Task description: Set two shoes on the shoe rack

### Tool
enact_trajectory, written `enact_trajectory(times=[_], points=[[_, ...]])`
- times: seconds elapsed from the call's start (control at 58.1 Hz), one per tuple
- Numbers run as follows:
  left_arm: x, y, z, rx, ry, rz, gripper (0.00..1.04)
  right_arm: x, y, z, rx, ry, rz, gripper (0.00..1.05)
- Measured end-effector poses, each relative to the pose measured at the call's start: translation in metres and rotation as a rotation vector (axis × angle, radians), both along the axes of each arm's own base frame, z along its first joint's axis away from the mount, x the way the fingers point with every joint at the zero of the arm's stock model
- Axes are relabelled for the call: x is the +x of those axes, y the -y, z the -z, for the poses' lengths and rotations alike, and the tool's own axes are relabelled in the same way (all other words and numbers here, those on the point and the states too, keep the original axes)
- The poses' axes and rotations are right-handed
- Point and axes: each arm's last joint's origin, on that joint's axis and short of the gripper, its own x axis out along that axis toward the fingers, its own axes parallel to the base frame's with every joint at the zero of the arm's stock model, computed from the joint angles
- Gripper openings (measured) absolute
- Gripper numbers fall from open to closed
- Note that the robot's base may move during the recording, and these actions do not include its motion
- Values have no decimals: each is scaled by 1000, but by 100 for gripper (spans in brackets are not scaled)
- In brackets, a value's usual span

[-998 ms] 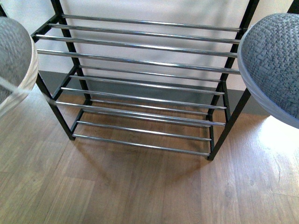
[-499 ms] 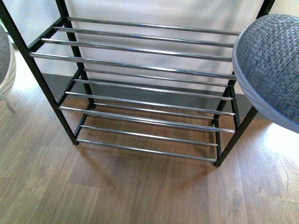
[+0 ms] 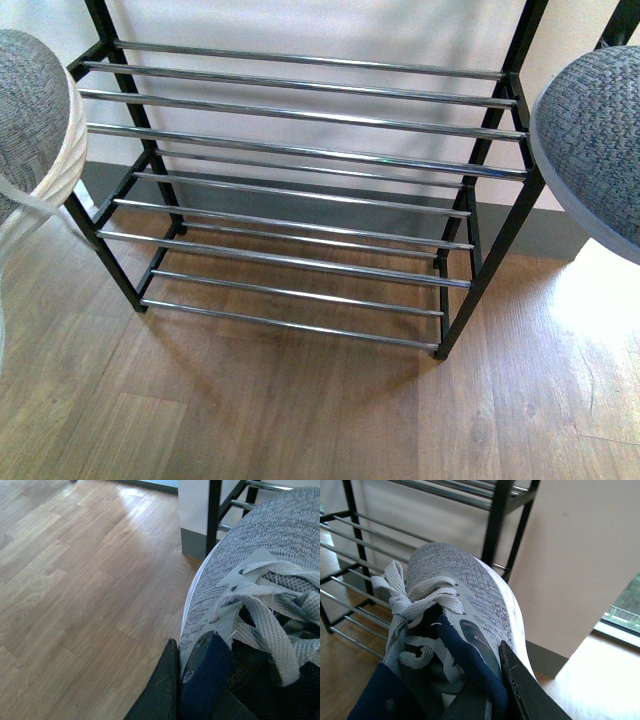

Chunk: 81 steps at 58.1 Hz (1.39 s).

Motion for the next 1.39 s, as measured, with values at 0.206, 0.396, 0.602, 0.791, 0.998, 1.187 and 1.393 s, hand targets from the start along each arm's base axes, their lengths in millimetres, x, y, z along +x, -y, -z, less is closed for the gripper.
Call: enact_trajectory(times=[0.206,0.396,0.602,0.791,0.998,1.187,1.393], points=[[0,-2,0,12,7,-23,2,0,-1,0,2,-1,-27,1],[0,-2,-1,13,9,-26,2,0,-1,0,2,-1,-24,1],[0,-1,0,9,6,-17,2,0,0,0,1,0,-14,1],[0,-2,0,8,7,-18,2,0,-1,0,2,0,-18,1],[0,-1,0,7,6,-16,2,0,0,0,1,-1,-13,1],[0,0,0,0,0,1,2,0,0,0,0,0,1,1],[1,-2,-1,14,9,-26,2,0,-1,0,2,1,-28,1]])
